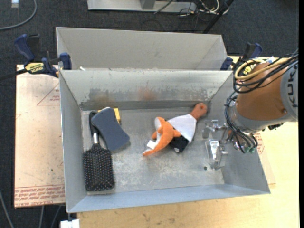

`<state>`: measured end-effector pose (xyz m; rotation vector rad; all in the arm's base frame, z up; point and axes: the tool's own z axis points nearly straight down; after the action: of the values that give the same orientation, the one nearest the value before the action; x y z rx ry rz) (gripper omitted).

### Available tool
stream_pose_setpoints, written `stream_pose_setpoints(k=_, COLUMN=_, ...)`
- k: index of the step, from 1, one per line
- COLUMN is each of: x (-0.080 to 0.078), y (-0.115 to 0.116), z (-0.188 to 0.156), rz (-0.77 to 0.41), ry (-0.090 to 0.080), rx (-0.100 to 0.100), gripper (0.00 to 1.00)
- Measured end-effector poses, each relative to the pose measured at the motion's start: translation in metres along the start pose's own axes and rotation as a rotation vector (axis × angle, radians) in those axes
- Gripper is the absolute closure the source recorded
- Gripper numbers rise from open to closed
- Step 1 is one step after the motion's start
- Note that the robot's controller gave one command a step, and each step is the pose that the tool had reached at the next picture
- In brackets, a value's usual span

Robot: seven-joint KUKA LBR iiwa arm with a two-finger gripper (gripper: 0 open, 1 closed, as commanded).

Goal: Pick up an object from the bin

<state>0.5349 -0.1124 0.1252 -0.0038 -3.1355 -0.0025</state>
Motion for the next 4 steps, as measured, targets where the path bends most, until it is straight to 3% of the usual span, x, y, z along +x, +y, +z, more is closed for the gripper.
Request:
stream_pose_setpoints(k=1, x=-0.002, y=0.000, z=-0.004, rz=-0.002, ry=-0.007, rx=0.001, gripper=0.00)
stream_pose_setpoints(k=2, x=-0.020, y=0.004, z=0.005, rz=0.079, ry=-0.008, rx=0.002, gripper=0.00)
stream_pose_setpoints(k=3, x=-0.029, y=0.028, z=0.026, rz=0.167, ry=-0.009, rx=0.000, gripper=0.00)
stream_pose_setpoints(k=4, x=-0.045, y=0.041, z=0.038, rz=0.006, ry=-0.007, rx=0.001, gripper=0.00)
